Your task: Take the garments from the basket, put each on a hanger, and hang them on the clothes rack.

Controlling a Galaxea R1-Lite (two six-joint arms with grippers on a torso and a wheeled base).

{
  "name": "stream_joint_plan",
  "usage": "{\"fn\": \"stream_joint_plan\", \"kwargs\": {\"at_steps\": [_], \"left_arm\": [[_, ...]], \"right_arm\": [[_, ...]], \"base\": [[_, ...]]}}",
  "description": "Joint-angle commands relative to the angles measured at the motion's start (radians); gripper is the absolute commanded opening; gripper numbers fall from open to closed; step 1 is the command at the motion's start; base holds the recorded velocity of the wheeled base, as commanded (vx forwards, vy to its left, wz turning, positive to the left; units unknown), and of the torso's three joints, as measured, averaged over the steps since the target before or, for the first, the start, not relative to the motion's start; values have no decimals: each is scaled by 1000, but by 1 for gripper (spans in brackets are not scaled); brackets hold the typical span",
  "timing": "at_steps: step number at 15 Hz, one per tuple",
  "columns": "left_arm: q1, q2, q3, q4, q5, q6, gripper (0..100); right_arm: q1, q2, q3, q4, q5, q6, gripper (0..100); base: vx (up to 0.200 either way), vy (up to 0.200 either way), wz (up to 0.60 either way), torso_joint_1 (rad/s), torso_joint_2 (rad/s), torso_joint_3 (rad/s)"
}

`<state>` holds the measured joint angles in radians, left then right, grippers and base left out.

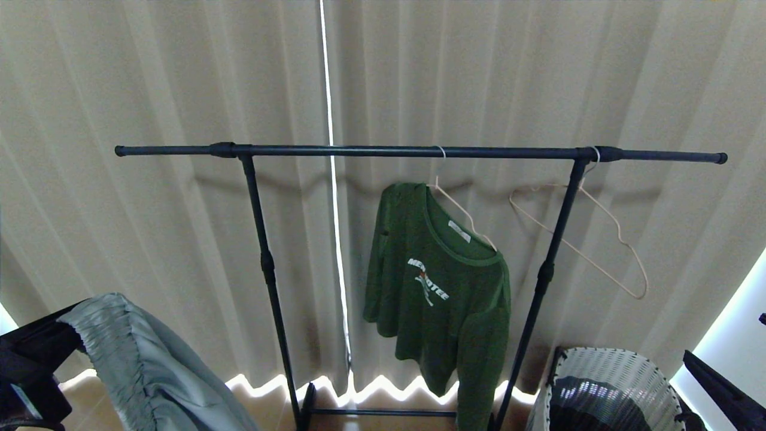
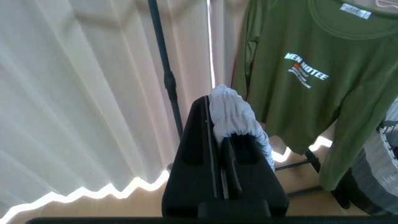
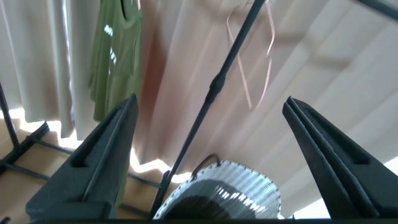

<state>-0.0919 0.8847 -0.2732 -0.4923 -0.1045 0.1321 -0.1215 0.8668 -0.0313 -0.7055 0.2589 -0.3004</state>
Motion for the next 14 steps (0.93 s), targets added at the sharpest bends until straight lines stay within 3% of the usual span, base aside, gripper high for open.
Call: {"fn": "stream_joint_plan", "kwargs": {"at_steps": [1, 3, 10, 14], "left_arm": [[0, 2, -1, 0, 0, 1, 0], [0, -6, 0, 0, 0, 0, 0], [0, -6, 3, 0, 0, 1, 0], [0, -13, 20, 0, -14, 3, 0]], "right_arm": [[0, 6, -1, 0, 0, 0, 100], [0, 9, -1, 1, 0, 0, 100], [0, 8, 2, 1, 0, 0, 100], [0, 6, 2, 0, 0, 0, 100]], "base": [[0, 0, 0, 32, -56, -27], [0, 0, 0, 0, 0, 0], [0, -200, 0, 7, 1, 2], [0, 0, 0, 0, 0, 0]]}}
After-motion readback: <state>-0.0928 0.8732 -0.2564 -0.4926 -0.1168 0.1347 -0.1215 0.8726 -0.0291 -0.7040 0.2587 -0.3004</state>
